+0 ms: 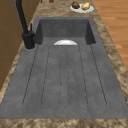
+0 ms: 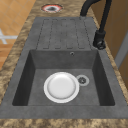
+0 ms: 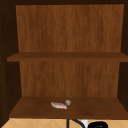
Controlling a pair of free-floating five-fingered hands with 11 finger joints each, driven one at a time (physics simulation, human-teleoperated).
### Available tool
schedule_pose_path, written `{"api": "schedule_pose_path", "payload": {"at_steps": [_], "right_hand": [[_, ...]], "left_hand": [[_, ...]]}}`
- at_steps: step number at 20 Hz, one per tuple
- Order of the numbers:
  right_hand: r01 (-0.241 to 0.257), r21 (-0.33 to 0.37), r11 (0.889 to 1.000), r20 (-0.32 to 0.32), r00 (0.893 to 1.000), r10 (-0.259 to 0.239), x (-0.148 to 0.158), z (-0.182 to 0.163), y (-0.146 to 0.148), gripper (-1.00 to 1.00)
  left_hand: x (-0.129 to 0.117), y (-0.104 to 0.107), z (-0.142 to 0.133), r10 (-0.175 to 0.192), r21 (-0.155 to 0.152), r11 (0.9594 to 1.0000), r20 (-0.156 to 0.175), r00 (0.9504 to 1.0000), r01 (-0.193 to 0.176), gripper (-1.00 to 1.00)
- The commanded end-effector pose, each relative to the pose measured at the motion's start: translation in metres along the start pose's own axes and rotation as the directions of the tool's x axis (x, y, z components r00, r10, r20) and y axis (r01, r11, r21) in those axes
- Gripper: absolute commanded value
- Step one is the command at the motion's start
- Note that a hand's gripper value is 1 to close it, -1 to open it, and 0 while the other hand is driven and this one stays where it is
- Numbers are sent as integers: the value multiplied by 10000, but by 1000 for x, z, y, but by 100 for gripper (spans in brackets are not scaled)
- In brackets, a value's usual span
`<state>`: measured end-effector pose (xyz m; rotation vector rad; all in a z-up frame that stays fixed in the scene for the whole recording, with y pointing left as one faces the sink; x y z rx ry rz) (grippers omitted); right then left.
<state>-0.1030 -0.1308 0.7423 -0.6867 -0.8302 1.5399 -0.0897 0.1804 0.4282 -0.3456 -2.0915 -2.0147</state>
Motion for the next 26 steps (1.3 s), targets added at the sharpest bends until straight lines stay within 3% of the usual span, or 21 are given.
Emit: {"api": "schedule_pose_path", "payload": {"at_steps": [1, 17, 26], "right_hand": [[274, 251, 9993, 461, 9985, -285, 17, 6, -12, -100], [490, 1609, 9858, 758, 9952, -619, 86, 34, -70, -100], [797, 1772, 9809, 864, 9916, -962, 122, 62, -122, -100]], "left_hand": [[0, 0, 0, 0, 0, 10000, 0, 10000, 0, 0], [0, 0, 0, 0, 0, 10000, 0, 10000, 0, 0], [0, 0, 0, 0, 0, 10000, 0, 10000, 0, 0]]}}
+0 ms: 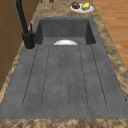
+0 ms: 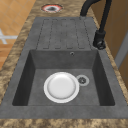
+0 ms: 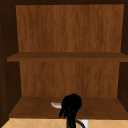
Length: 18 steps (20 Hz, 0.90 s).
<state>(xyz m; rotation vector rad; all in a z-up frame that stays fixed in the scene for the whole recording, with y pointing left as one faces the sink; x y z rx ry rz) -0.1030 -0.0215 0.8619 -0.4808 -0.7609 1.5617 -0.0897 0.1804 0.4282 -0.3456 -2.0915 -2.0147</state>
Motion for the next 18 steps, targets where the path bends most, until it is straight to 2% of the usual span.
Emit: {"api": "schedule_pose_path", "payload": {"at_steps": [1, 7, 18], "right_hand": [[230, 68, 9997, 254, 9994, -232, 15, 12, -22, -100], [110, -94, 9999, 297, 9995, -107, 17, 8, -58, -100], [280, 20, 9996, 365, 9989, -281, 13, -58, -122, -100]], "left_hand": [[0, 0, 0, 0, 0, 10000, 0, 10000, 0, 0], [0, 0, 0, 0, 0, 10000, 0, 10000, 0, 0], [0, 0, 0, 0, 0, 10000, 0, 10000, 0, 0]]}}
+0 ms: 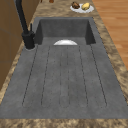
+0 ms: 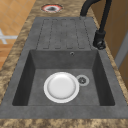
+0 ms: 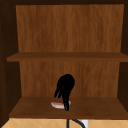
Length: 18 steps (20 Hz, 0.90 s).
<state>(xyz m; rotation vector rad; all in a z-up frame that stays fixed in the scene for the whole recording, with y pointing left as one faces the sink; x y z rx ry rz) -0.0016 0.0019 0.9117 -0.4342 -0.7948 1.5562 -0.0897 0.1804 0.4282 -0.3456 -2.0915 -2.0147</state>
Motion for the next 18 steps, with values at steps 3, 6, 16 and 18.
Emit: {"api": "schedule_pose_path", "payload": {"at_steps": [3, 6, 16, 18], "right_hand": [[-3, -80, 10000, -183, 9998, 1, -2, -36, -31, -100], [-62, -157, 9999, -316, 9995, 57, 0, -55, -48, -100], [-422, -614, 9972, -753, 9965, 376, 6, -152, -75, -100], [-476, -676, 9966, -882, 9952, 415, 5, -174, -77, -100]], "left_hand": [[0, 0, 0, 0, 0, 10000, 0, 10000, 0, 0], [0, 0, 0, 0, 0, 10000, 0, 10000, 0, 0], [0, 0, 0, 0, 0, 10000, 0, 10000, 0, 0], [0, 0, 0, 0, 0, 10000, 0, 10000, 0, 0]]}}
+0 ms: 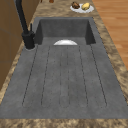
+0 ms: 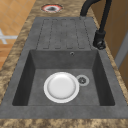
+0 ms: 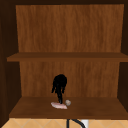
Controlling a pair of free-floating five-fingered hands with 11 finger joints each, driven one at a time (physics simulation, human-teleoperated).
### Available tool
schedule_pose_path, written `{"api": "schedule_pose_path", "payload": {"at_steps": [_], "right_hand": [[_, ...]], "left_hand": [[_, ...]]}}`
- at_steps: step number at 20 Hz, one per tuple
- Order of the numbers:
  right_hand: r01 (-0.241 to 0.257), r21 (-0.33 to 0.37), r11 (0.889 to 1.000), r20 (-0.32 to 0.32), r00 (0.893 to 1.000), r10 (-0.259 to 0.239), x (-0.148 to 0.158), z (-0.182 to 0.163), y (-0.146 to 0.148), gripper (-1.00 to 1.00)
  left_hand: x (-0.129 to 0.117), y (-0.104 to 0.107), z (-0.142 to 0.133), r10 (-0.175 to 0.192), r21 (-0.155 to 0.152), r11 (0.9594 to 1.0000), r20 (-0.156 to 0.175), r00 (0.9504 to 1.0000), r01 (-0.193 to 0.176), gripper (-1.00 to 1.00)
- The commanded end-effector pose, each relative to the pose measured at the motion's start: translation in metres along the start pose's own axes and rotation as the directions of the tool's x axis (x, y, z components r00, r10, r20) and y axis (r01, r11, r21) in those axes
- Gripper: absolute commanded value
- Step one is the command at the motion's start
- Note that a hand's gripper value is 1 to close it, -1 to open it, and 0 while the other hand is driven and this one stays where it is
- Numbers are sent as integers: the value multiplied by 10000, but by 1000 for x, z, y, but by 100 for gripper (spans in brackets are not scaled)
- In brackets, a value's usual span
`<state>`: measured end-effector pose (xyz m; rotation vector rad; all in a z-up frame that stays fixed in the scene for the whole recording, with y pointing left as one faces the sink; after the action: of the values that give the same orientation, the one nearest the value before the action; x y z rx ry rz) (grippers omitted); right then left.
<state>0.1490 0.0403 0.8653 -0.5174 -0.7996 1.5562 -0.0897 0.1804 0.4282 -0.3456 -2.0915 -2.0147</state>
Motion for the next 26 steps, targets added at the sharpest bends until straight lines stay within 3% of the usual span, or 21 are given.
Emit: {"api": "schedule_pose_path", "payload": {"at_steps": [1, 11, 26], "right_hand": [[-119, -219, 9997, -475, 9988, 109, 1, -42, -1, -100], [-319, -90, 9995, -502, 9982, 314, -12, -145, -10, -100], [-483, -126, 9988, -578, 9972, 475, -22, -252, -31, -100]], "left_hand": [[0, 0, 0, 0, 0, 10000, 0, 10000, 0, 0], [0, 0, 0, 0, 0, 10000, 0, 10000, 0, 0], [0, 0, 0, 0, 0, 10000, 0, 10000, 0, 0]]}}
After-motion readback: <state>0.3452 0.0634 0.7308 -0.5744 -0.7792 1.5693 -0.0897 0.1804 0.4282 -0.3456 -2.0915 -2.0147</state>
